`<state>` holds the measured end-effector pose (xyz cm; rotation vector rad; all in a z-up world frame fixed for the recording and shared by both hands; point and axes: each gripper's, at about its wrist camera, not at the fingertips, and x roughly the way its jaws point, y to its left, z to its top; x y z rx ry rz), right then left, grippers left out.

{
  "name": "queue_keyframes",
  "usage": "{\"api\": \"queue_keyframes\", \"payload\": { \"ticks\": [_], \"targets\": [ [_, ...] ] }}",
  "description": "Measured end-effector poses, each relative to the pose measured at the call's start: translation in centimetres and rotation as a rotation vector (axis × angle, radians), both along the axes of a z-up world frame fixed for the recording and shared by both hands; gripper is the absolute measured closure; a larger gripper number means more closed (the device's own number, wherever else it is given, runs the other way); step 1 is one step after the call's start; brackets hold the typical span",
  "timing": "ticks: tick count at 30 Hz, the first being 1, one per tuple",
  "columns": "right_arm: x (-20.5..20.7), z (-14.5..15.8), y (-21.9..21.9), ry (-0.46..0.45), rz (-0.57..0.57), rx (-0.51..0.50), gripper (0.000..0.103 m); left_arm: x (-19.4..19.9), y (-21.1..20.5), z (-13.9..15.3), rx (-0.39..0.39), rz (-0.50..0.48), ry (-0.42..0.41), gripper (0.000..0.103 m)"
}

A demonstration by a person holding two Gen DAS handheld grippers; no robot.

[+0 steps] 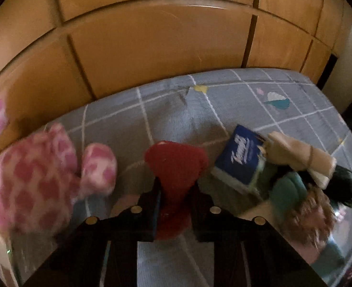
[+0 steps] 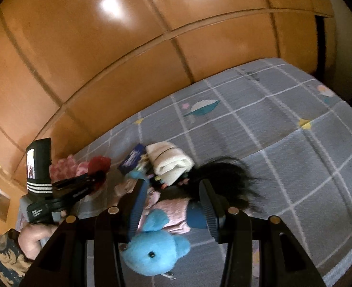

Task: Organize soft objects
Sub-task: 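Return both tools to the pile and grasp the red plush with the left tool, then grasp the satin scrunchie with the right tool while the left tool lifts the red plush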

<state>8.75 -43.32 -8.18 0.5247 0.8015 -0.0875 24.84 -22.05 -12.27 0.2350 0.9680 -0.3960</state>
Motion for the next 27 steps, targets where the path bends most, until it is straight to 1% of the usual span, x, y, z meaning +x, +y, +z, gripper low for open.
{"api": "queue_keyframes", "payload": {
  "ticks": [2,4,6,8,11,13,16,17,18,20,22,23,25,26,27],
  "targets": [
    [0.4,-0.2,0.7,0.004,0.061,0.034,0.057,-1.3,0.8,0.2,-0.015,0.007,0.003,0.083],
    [0.8,-0.5,1.8,0.013,0.126,0.035,0.057,-2.6,1.2,0.2,-0.017,0.007,0.001,0.083],
    [1.1,-0.6,2.9,0.030,0.152,-0.011,0.057,-3.0,1.2,0.0,-0.023,0.006,0.011,0.083],
    [1.3,-0.7,3.9,0.040,0.168,-0.074,0.057,-3.8,1.7,0.5,-0.032,0.000,0.003,0.083],
    [1.3,-0.8,4.4,0.043,0.189,-0.095,0.057,-5.2,2.2,1.8,-0.042,-0.023,-0.024,0.083],
    [1.6,-0.7,5.0,0.032,0.209,-0.130,0.053,-6.1,2.7,2.6,-0.055,-0.032,-0.040,0.083],
    [2.4,-0.7,6.1,0.025,0.253,-0.150,0.049,-6.7,3.5,3.2,-0.086,-0.030,-0.025,0.083],
    [2.7,-0.9,6.4,0.027,0.263,-0.154,0.042,-7.1,3.8,3.4,-0.097,-0.031,-0.025,0.083],
    [3.2,-1.1,7.0,0.035,0.279,-0.171,0.039,-7.5,4.1,3.6,-0.102,-0.032,-0.026,0.083],
    [3.6,-1.6,8.3,0.054,0.315,-0.211,0.040,-8.3,4.7,4.0,-0.117,-0.035,-0.020,0.082],
    [3.3,-1.8,9.5,0.046,0.333,-0.309,0.040,-9.1,5.4,4.4,-0.128,-0.041,-0.020,0.082],
    [3.2,-2.0,10.2,0.040,0.354,-0.367,0.041,-9.4,5.6,4.5,-0.129,-0.042,-0.024,0.082],
    [3.2,-2.5,10.8,0.048,0.374,-0.428,0.051,-9.8,6.0,4.6,-0.135,-0.042,-0.023,0.082],
    [3.4,-2.7,11.0,0.060,0.364,-0.466,0.071,-10.0,6.2,4.6,-0.139,-0.040,-0.021,0.082],
    [3.5,-2.9,10.8,0.067,0.332,-0.490,0.081,-10.2,6.2,4.5,-0.138,-0.041,-0.017,0.082]
  ]
}}
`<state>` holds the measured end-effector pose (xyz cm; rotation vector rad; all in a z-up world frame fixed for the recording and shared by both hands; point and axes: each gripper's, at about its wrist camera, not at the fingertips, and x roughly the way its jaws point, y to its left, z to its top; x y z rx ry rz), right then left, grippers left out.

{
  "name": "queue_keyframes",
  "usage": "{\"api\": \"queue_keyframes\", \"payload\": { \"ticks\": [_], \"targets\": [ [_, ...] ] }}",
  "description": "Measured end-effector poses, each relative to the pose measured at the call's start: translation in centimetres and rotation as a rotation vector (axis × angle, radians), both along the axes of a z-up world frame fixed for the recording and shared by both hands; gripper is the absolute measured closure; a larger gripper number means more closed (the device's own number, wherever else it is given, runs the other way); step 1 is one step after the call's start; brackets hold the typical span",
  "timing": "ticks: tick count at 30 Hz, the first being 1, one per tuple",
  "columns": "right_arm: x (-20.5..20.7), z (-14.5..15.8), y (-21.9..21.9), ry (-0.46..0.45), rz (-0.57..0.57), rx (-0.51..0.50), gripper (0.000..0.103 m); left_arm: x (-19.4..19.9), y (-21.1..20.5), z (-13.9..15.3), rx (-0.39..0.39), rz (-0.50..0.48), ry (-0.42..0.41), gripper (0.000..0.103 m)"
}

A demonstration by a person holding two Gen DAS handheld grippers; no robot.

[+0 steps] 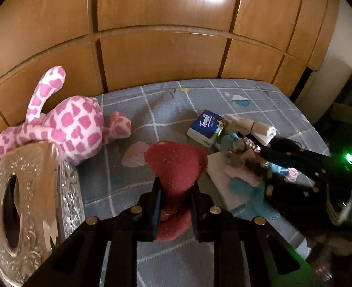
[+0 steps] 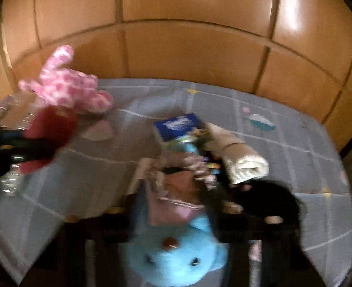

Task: Organize soft objects
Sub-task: 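Grasp the satin scrunchie with the right tool while the left tool lifts the red plush, then drop the red plush onto the towel in the tray while the right tool carries the scrunchie there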

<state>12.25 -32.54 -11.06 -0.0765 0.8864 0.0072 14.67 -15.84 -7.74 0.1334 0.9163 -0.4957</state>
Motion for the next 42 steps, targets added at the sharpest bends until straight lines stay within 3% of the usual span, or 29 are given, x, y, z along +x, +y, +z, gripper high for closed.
{"api": "queue_keyframes", "payload": {
  "ticks": [1,3,6,11,17,22,25,34,39,42],
  "targets": [
    [0.1,0.1,-0.5,-0.003,-0.018,0.031,0.082,-0.1,0.0,-0.1,0.003,-0.002,0.003,0.082],
    [0.2,0.6,-1.9,-0.021,-0.058,0.125,0.095,-0.1,-0.1,-0.2,0.004,-0.003,0.009,0.082],
    [0.3,0.8,-4.4,-0.011,-0.111,0.326,0.095,0.2,-0.3,0.1,-0.006,-0.010,0.022,0.082],
    [0.5,0.4,-5.3,0.023,-0.127,0.439,0.095,2.5,-1.4,2.2,-0.019,-0.016,0.000,0.082],
    [0.5,0.5,-4.1,0.031,-0.107,0.347,0.095,7.7,0.6,7.4,-0.031,0.089,-0.112,0.082],
    [0.6,0.6,-3.7,0.032,-0.090,0.313,0.095,10.1,8.0,11.3,-0.039,0.264,-0.190,0.082],
    [0.6,0.6,-3.4,0.031,-0.083,0.289,0.095,10.4,13.6,11.7,-0.020,0.377,-0.204,0.082],
    [0.4,0.3,-1.9,0.035,-0.028,0.231,0.095,4.6,28.8,8.7,-0.023,0.603,-0.173,0.082],
    [0.5,0.1,-1.5,0.045,-0.016,0.198,0.095,-0.6,35.8,5.4,-0.065,0.745,-0.111,0.082],
    [0.6,-0.2,-1.7,0.059,-0.016,0.217,0.095,-2.9,38.5,1.7,-0.080,0.815,-0.033,0.082]
  ]
}}
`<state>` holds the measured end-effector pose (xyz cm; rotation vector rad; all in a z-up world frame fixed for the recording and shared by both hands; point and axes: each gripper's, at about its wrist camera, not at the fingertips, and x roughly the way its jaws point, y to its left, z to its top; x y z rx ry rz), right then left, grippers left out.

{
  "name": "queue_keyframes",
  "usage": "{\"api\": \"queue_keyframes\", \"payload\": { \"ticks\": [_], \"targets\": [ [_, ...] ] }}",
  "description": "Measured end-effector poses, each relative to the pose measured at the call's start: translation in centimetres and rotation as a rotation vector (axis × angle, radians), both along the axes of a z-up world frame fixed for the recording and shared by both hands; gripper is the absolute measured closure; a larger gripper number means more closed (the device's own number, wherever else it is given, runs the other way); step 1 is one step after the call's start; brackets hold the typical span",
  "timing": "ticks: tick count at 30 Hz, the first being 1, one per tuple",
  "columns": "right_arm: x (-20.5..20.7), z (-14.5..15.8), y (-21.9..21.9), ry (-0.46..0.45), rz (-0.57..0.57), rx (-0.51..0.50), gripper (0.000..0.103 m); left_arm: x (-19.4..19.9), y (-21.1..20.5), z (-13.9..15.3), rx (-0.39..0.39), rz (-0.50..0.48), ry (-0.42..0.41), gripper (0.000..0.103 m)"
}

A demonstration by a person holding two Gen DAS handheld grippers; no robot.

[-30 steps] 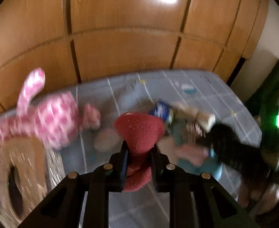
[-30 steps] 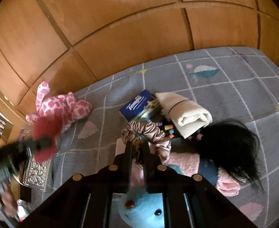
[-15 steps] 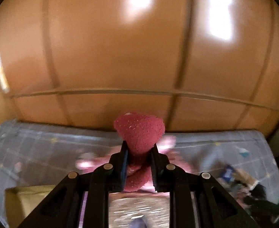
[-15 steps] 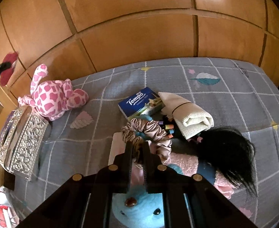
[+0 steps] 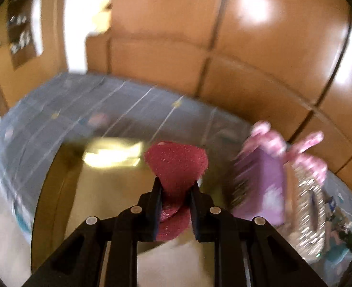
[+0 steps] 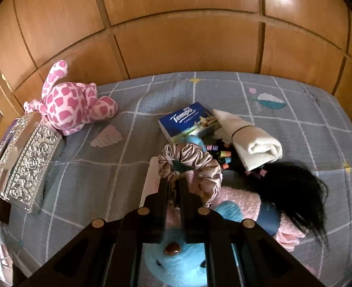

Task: Organize soft objects
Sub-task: 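Drop the red plush onto the towel in the tray while the right tool carries the scrunchie there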

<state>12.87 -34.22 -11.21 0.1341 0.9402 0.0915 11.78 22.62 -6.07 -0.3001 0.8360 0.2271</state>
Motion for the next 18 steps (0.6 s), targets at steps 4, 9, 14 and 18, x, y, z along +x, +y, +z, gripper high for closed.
{"api": "queue_keyframes", "payload": {
  "ticks": [4,9,14,18],
  "targets": [
    [-0.1,-0.3,0.0,0.013,0.001,0.022,0.094,-1.9,1.1,-3.6,-0.061,0.039,0.053,0.082],
    [-0.2,-0.4,-0.5,0.027,-0.020,0.048,0.094,-3.1,0.1,-5.7,-0.060,0.013,0.071,0.079],
    [-0.1,-0.2,0.0,0.042,-0.053,0.001,0.094,-3.4,-0.1,-5.6,-0.056,0.007,0.056,0.050],
    [-0.1,0.2,0.5,0.040,-0.071,-0.013,0.096,-4.4,-0.7,-4.6,-0.003,-0.003,0.030,0.034]
  ]
}}
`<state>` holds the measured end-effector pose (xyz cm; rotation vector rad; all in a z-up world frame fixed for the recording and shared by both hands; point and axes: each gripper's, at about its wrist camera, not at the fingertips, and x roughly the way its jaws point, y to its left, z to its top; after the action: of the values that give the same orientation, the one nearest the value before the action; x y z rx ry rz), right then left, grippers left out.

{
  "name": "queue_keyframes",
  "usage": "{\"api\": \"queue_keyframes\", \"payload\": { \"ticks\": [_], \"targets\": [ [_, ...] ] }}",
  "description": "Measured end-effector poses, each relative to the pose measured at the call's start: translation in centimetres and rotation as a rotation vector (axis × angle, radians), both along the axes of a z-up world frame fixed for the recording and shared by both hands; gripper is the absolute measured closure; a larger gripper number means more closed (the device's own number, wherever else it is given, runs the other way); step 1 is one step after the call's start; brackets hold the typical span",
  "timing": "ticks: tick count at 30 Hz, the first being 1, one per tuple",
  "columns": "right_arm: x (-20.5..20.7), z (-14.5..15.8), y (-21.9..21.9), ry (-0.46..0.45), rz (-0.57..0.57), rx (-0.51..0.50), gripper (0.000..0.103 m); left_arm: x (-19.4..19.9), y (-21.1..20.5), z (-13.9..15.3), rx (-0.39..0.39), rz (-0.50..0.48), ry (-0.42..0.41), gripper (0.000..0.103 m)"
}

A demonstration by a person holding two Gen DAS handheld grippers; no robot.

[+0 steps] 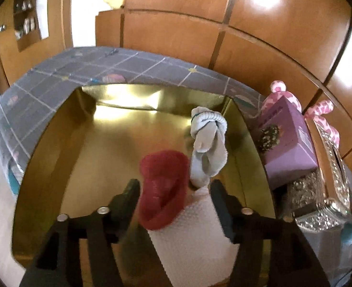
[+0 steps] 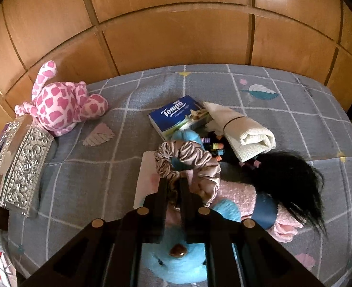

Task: Organize soft objects
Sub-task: 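Drop the red plush onto the towel in the tray while the right tool carries the scrunchie there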

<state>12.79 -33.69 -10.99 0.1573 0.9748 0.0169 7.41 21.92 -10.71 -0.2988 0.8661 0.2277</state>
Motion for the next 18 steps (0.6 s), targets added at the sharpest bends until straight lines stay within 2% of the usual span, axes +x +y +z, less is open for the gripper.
{"api": "queue_keyframes", "payload": {
  "ticks": [10,13,18],
  "targets": [
    [-0.6,3.7,-1.4,-0.088,-0.076,0.252,0.097,-2.6,-1.1,1.9,-0.024,-0.020,-0.064,0.033],
    [-0.2,4.8,-1.9,-0.110,-0.100,0.351,0.097,-3.0,-1.8,2.6,-0.010,-0.038,-0.077,0.033],
    [0.8,6.6,-1.4,-0.144,-0.108,0.446,0.097,-4.1,-2.7,3.5,0.017,-0.070,-0.099,0.033]
  ]
}}
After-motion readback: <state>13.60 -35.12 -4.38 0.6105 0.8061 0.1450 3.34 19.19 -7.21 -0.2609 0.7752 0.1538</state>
